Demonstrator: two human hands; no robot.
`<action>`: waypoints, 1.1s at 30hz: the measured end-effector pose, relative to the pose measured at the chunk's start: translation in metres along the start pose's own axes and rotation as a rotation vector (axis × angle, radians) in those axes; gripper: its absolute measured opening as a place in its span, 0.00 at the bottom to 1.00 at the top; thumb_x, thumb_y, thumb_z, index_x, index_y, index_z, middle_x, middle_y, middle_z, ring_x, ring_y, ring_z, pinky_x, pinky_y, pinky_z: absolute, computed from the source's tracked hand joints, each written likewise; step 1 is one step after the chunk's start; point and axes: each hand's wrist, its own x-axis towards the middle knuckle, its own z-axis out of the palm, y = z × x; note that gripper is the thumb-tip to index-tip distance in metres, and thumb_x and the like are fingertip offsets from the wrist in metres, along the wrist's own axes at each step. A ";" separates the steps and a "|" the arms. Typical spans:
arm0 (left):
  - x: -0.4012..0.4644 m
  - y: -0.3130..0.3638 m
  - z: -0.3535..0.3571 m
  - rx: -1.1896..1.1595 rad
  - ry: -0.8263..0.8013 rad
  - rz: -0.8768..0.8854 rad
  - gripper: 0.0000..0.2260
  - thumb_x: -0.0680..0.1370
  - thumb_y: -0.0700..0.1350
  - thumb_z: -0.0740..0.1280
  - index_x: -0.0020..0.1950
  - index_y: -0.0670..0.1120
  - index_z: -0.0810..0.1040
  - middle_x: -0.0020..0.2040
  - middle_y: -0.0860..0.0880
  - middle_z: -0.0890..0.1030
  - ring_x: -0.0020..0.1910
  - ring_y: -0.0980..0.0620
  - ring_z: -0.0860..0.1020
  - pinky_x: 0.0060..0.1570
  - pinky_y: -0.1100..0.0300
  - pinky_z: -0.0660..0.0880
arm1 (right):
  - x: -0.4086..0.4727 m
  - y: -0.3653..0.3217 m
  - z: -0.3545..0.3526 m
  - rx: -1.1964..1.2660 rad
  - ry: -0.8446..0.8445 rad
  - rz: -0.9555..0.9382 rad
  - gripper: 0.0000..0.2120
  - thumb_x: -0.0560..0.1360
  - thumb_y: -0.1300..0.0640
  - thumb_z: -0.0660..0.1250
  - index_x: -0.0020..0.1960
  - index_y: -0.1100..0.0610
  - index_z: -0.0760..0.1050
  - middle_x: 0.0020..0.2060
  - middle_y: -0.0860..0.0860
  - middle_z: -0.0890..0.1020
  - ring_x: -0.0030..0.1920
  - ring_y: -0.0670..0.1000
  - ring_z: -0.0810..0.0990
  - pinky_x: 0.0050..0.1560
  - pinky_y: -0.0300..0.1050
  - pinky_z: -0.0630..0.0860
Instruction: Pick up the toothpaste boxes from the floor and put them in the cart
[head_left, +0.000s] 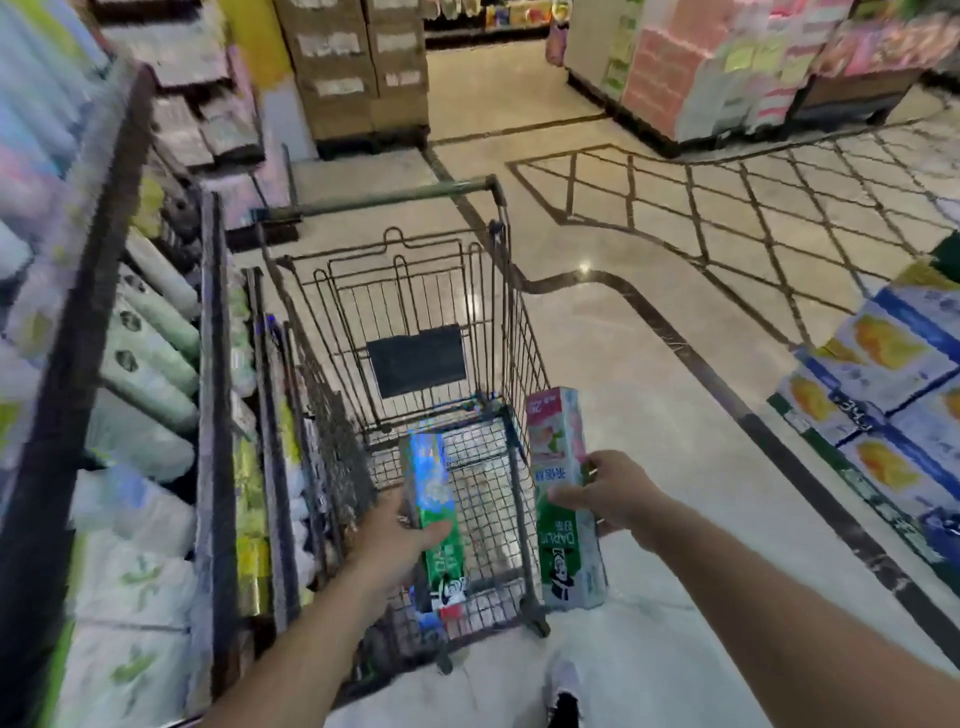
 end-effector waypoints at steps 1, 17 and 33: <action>0.010 -0.001 0.007 0.010 0.015 -0.035 0.20 0.73 0.47 0.77 0.63 0.48 0.76 0.59 0.48 0.80 0.54 0.49 0.80 0.55 0.52 0.77 | 0.019 -0.001 -0.002 -0.020 -0.018 -0.005 0.15 0.70 0.55 0.77 0.52 0.59 0.77 0.46 0.55 0.86 0.45 0.57 0.86 0.47 0.56 0.84; 0.195 -0.134 0.120 0.450 0.076 -0.347 0.16 0.75 0.55 0.73 0.48 0.46 0.72 0.37 0.49 0.74 0.33 0.51 0.74 0.32 0.57 0.71 | 0.218 0.106 0.094 -0.158 -0.169 0.124 0.13 0.71 0.54 0.76 0.52 0.57 0.77 0.47 0.52 0.85 0.44 0.52 0.85 0.47 0.50 0.84; 0.268 -0.205 0.145 0.917 -0.030 -0.256 0.20 0.74 0.56 0.74 0.49 0.39 0.79 0.36 0.46 0.73 0.43 0.43 0.81 0.36 0.57 0.72 | 0.296 0.170 0.173 -0.402 -0.136 0.182 0.18 0.71 0.52 0.76 0.54 0.59 0.73 0.46 0.53 0.82 0.44 0.55 0.84 0.45 0.51 0.84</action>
